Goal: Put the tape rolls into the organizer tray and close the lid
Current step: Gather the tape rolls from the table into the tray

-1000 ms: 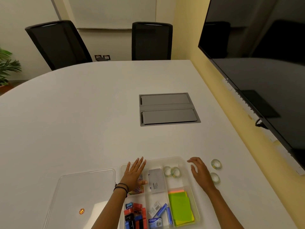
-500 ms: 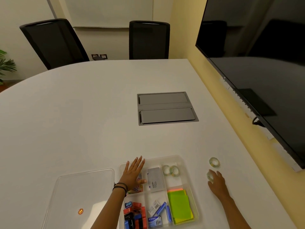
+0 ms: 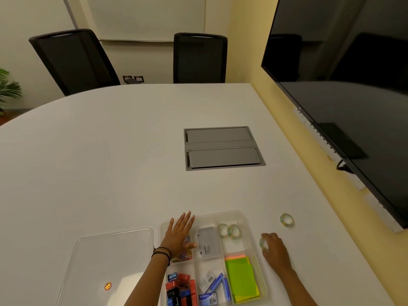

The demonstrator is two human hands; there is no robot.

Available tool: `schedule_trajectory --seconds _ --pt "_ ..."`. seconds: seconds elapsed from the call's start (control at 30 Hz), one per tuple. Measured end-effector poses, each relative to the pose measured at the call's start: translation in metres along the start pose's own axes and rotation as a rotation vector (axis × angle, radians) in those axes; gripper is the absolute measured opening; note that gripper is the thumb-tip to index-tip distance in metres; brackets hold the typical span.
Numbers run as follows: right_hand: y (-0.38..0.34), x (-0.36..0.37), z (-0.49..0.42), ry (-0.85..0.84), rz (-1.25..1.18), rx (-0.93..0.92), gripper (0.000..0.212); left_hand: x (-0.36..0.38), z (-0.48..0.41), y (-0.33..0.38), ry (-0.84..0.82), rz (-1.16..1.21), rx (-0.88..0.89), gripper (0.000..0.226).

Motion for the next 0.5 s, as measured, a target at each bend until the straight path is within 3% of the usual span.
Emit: schedule_trajectory --seconds 0.07,0.33,0.5 --pt "-0.004 0.001 -0.004 -0.026 -0.054 0.013 0.047 -0.002 0.001 0.001 0.008 0.031 0.013 0.087" --pt "-0.019 -0.025 -0.027 0.096 -0.753 0.249 0.036 -0.004 0.002 0.001 -0.007 -0.036 -0.040 0.090" --pt "-0.055 -0.040 -0.032 -0.025 -0.943 0.109 0.025 -0.002 0.001 0.001 -0.029 -0.037 -0.045 0.090"
Point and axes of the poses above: each hand's wrist, its own z-axis away from the middle knuckle, its own x-axis out of the palm, y = z × x, the point moved 5 cm from there along -z, towards the middle knuckle, and after that the axes turned 8 degrees about -x, right-handed, at the moved point
